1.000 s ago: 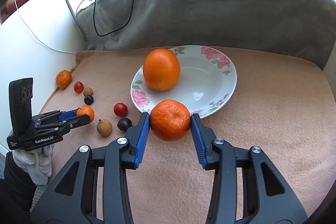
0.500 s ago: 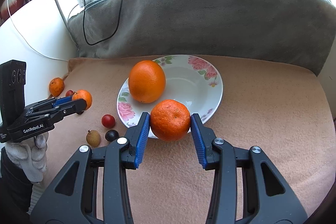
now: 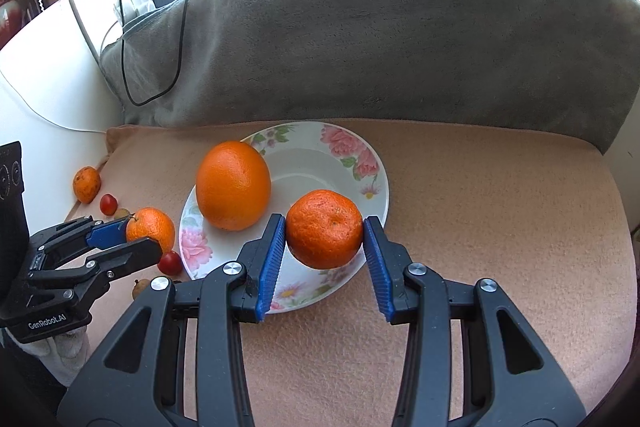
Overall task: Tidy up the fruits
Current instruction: 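Release the mandarin onto the plate with the right tool while the left tool releases its mandarin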
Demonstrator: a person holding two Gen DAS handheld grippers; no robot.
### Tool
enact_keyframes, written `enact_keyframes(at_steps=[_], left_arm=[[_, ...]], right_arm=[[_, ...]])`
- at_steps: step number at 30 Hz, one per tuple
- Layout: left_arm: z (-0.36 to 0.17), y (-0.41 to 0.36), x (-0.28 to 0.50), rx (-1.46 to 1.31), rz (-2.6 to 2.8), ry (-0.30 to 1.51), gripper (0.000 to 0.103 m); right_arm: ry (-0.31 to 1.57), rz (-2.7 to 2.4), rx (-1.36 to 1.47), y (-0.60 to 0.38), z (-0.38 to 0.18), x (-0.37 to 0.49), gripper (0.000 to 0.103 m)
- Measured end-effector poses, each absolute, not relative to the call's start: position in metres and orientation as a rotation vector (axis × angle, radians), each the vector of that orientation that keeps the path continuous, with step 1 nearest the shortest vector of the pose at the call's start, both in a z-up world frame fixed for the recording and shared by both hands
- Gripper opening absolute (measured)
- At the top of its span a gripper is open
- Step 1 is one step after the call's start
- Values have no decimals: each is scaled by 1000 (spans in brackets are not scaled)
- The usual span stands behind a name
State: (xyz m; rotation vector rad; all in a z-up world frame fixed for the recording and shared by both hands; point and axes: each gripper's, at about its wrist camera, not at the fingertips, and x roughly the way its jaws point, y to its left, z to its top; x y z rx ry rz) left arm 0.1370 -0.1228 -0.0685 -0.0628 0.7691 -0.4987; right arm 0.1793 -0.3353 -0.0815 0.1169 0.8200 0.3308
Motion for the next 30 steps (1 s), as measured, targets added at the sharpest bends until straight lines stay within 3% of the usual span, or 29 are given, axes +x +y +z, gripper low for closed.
enact_keyframes(at_steps=[16, 17, 19, 20, 24, 27, 30], left_arm=[[-72, -144, 142, -24, -505, 768, 36], [-72, -145, 143, -24, -503, 766, 39], [-70, -144, 142, -29, -498, 759, 54], [-69, -144, 142, -34, -496, 755, 60], [-69, -144, 141, -26, -495, 751, 60], [-69, -143, 140, -23, -490, 754, 70], [-69, -143, 139, -25, -489, 760, 70]], right_arm=[[848, 329, 147, -336, -88, 201, 44], [845, 328, 149, -337, -88, 201, 48], [829, 322, 154, -337, -85, 200, 65], [821, 321, 157, -338, -83, 199, 68], [803, 311, 155, -338, -77, 198, 72], [787, 307, 152, -338, -73, 195, 83], [781, 309, 159, -338, -71, 194, 86]])
